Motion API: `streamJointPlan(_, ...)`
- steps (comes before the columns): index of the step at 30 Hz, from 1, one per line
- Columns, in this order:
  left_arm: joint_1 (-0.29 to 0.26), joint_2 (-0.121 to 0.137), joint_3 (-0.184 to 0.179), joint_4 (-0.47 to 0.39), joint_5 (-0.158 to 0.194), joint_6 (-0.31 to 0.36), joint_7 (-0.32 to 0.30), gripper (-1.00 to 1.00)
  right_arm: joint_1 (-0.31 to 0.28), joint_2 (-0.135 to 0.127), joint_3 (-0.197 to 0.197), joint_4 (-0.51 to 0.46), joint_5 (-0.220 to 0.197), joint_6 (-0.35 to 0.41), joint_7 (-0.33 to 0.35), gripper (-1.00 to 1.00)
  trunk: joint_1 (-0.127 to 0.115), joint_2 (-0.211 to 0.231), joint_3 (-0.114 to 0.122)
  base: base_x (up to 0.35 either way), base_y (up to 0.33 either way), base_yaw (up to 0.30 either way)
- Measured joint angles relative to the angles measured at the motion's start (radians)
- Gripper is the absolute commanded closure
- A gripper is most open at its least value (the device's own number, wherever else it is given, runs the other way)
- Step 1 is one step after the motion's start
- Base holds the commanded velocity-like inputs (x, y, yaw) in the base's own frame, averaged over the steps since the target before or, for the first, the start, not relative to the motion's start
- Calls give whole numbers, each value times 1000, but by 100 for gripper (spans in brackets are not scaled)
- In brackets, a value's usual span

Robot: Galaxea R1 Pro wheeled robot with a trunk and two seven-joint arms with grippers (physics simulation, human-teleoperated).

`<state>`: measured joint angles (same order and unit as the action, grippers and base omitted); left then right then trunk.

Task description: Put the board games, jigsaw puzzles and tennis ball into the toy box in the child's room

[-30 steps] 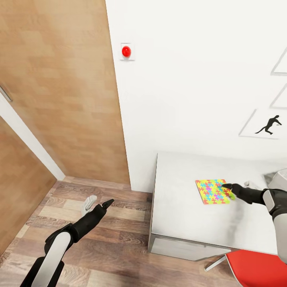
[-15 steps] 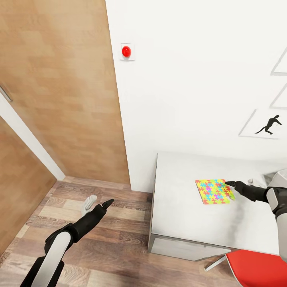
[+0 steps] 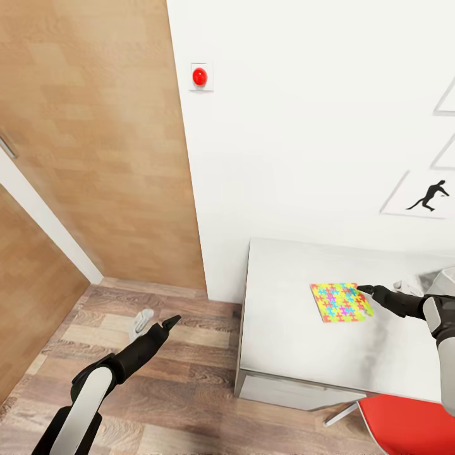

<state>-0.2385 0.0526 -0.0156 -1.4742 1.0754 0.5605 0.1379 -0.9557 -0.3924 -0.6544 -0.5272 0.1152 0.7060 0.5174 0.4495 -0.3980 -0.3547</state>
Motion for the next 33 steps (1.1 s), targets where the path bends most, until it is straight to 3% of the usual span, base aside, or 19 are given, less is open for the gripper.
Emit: streamJointPlan(33,0,-1,-2,0,0,0,0,-100,0,2,2,0,0,1,9,-100,0,0,-51,0,0,0)
